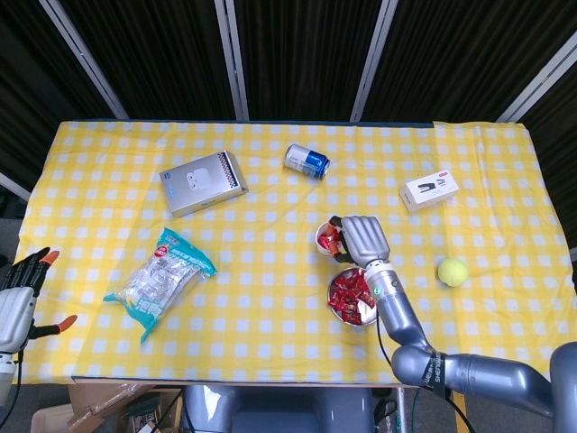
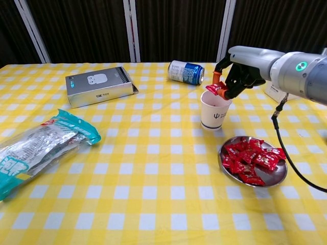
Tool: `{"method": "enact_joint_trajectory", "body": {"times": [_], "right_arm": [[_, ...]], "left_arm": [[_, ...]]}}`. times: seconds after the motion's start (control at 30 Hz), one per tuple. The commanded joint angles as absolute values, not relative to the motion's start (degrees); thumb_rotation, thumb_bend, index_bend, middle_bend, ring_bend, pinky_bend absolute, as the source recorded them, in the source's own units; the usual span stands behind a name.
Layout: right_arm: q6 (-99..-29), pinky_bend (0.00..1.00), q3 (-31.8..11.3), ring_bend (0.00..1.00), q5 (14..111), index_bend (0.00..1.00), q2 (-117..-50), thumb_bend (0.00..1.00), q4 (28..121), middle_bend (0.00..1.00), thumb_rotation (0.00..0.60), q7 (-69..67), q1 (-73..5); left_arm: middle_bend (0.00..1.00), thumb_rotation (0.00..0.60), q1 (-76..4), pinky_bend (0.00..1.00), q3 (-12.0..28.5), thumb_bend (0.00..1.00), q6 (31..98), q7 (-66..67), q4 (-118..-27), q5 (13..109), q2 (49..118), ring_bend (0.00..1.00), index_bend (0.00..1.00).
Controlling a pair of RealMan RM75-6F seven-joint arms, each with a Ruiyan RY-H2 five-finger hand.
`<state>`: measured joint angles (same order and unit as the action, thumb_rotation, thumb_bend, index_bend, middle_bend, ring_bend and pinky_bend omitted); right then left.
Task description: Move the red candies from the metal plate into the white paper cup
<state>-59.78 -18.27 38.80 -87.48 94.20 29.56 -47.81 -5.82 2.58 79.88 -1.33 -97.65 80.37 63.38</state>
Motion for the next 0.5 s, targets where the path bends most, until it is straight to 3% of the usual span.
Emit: {"method": "enact_joint_trajectory", "body": {"times": [0.03, 0.17, 0.5], "right_arm": [[-58.19, 0.95, -18.62, 0.84, 36.89, 0.54, -89.58, 0.65, 90.57, 0.83, 0.600, 30.27, -49.79], [-57.42, 0.95, -18.05, 0.84, 35.57, 0.44, -90.32, 0.50, 88.50, 0.83, 0.600, 31.03, -50.63], [-59.71, 0.95, -17.52, 0.84, 35.69, 0.37, -89.09, 0.46, 89.86, 0.83, 0.600, 31.41, -50.31]], "left_arm": [[0.00, 0.600, -5.86, 0.00, 2.55, 0.04, 79.46, -1.64, -97.68, 79.99, 63.17, 0.00, 0.00], [0.00, 0.600, -5.86, 0.00, 2.50, 0.04, 79.18, -2.19, -97.63, 79.82, 62.90, 0.00, 0.00], [0.00, 0.600, -5.71, 0.00, 2.46, 0.04, 79.58, -1.90, -97.82, 79.97, 62.85, 0.00, 0.00]]}}
